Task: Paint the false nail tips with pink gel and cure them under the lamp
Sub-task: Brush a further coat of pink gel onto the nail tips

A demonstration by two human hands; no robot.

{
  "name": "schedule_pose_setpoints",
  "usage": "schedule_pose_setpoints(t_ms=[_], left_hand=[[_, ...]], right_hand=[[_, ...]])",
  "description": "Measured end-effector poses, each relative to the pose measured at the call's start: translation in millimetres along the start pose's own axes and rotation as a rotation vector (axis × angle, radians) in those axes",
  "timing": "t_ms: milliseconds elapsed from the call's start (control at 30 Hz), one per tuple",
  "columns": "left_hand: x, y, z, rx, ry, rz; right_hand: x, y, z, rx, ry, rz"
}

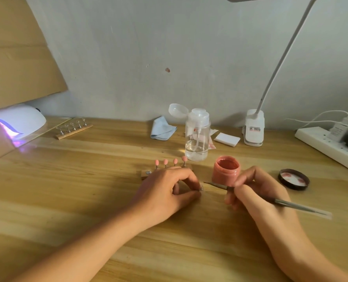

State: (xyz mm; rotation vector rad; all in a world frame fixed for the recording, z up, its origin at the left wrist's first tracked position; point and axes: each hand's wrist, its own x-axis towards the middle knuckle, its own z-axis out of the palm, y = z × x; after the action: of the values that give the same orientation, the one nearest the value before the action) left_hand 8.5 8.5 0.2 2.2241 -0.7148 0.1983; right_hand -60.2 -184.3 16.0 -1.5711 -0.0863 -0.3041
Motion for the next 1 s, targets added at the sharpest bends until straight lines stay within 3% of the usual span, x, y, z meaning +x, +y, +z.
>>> schedule_pose_setpoints(t_ms=[367,833,1000], left_hand=[[1.4,-2.6,1.5,-0.028,-0.007,-0.006],[2.6,-3.0,-0.3,-0.099,-0.024,-0.04],[3.8,-2.7,-0.3,-0.123,-0.019,-0.031]], right_hand=[[-2.6,-7.3,4.2,-0.176,-0.072,0.008],[0.4,-2.4,2.8,-0.109,-0.071,-0.003],[1.9,-0.1,-1.2,0.074,0.053,0.02]])
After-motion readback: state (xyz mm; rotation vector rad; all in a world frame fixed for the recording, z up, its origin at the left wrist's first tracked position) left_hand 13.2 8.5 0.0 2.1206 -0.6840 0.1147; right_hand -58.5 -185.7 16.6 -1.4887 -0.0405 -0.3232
